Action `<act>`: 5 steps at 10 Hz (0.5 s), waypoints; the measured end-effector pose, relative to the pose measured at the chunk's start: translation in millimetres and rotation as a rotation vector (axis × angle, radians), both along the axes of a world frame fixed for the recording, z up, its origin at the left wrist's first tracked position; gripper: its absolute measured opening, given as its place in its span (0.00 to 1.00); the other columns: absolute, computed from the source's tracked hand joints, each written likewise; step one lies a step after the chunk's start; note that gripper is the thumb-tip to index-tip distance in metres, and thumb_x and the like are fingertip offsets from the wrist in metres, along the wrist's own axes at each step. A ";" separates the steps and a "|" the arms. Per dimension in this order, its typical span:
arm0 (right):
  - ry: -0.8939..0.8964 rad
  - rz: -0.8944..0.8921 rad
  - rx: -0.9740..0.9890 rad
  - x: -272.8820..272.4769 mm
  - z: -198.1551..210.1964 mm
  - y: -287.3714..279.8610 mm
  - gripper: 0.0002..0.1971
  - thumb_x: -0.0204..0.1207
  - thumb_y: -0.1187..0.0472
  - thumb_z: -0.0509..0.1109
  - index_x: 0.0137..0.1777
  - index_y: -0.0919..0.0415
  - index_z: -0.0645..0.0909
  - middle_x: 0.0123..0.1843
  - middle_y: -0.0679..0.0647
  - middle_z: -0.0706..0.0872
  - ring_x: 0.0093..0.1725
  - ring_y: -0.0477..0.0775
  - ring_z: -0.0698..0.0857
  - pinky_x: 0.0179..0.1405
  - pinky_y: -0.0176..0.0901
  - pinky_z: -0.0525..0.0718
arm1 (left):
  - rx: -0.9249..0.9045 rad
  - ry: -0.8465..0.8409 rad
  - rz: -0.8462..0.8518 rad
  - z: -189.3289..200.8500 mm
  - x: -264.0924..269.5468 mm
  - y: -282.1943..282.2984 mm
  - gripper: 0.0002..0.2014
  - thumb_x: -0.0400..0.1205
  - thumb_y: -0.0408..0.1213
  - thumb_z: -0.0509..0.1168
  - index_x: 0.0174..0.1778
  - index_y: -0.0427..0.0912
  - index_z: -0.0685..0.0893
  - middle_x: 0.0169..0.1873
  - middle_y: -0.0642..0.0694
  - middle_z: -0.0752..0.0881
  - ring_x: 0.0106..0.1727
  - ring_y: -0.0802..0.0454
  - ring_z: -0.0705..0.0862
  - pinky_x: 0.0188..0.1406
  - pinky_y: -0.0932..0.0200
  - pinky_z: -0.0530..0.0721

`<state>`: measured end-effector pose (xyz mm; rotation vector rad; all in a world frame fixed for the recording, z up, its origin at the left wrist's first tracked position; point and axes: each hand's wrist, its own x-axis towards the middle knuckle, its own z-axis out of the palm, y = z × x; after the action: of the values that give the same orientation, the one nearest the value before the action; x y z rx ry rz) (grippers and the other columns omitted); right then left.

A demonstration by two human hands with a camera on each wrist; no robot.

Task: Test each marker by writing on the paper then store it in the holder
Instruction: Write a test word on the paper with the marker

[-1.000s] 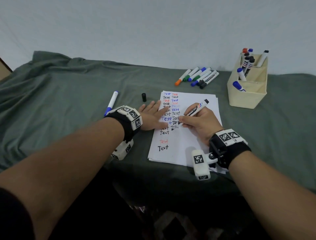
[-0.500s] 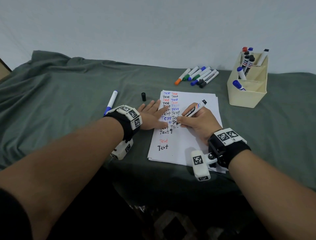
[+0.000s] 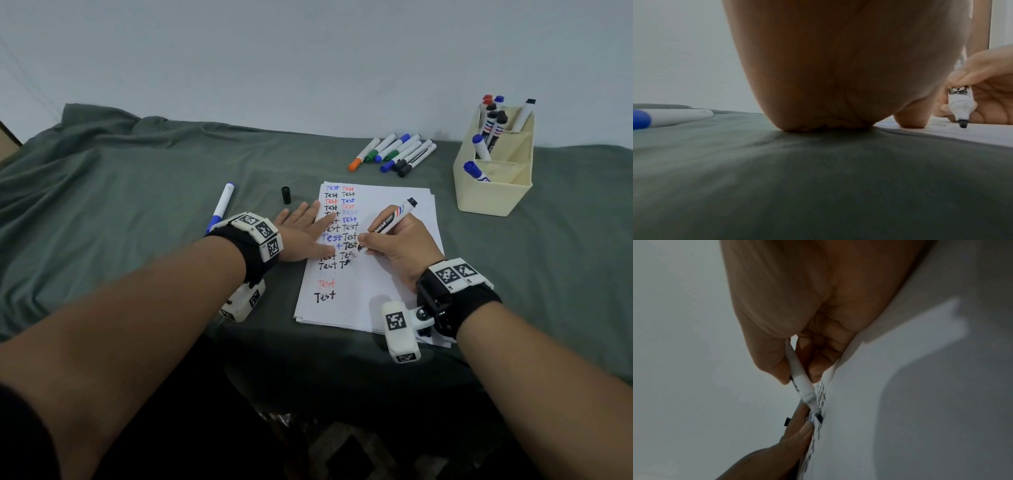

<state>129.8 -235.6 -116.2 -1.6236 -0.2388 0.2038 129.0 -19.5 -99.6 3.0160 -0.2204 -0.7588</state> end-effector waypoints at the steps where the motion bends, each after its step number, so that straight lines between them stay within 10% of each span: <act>1: -0.002 0.030 -0.005 -1.2 0.9 -0.3 0.15 0.69 0.69 0.81 0.31 0.49 0.84 0.32 0.54 0.90 0.36 0.52 0.89 0.37 0.40 0.87 | 0.002 -0.001 0.003 0.8 -0.8 -0.3 0.39 0.85 0.66 0.49 0.85 0.60 0.34 0.84 0.51 0.29 0.84 0.52 0.30 0.84 0.43 0.35; 5: -0.034 -0.051 -0.071 2.1 -5.2 -2.3 0.09 0.61 0.58 0.82 0.33 0.51 0.83 0.33 0.58 0.89 0.34 0.54 0.87 0.39 0.47 0.86 | 0.006 0.007 0.000 1.8 -0.9 -0.4 0.39 0.85 0.66 0.49 0.85 0.59 0.34 0.84 0.50 0.29 0.84 0.51 0.30 0.84 0.43 0.35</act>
<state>131.9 -237.9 -121.5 -1.7029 -0.2178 0.1467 128.0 -19.9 -97.8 3.0184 -0.2178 -0.7705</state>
